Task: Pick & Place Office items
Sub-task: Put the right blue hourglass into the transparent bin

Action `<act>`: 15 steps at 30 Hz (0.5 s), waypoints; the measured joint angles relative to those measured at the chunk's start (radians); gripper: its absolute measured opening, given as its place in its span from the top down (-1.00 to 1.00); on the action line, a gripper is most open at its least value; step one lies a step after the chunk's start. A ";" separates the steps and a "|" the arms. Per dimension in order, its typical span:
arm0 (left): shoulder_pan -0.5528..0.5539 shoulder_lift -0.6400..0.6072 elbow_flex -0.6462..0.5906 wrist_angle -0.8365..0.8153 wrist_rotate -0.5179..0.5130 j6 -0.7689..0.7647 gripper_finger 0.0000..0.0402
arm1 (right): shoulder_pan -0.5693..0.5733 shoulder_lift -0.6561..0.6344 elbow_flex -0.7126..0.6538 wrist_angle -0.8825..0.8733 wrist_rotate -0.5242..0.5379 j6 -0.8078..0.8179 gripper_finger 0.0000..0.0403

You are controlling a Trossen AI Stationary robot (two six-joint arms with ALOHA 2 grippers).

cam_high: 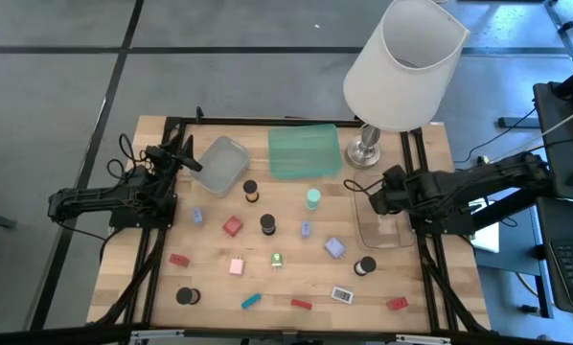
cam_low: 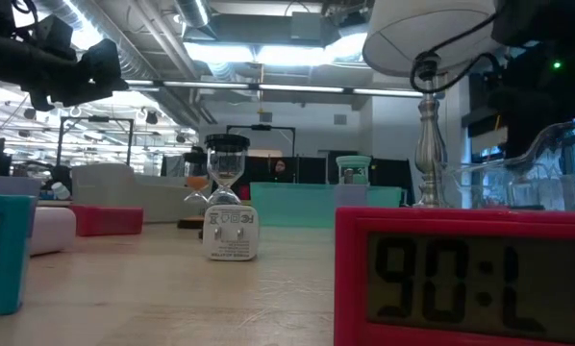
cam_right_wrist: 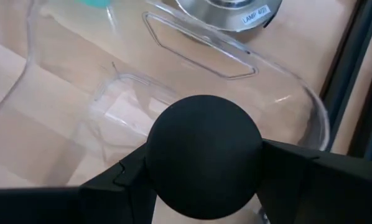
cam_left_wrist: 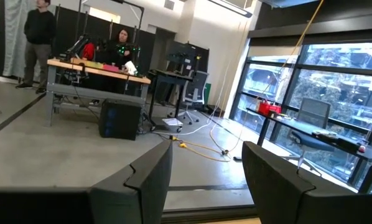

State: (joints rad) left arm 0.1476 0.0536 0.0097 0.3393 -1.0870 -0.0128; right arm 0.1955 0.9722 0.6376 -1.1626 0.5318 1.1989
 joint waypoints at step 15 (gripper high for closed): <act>0.000 0.000 0.000 0.000 0.000 0.000 0.06 | 0.000 0.003 -0.053 0.053 0.029 0.057 -0.02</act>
State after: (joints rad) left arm 0.1478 0.0536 0.0097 0.3393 -1.0874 -0.0128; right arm 0.1955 0.9749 0.5842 -1.1091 0.5609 1.2560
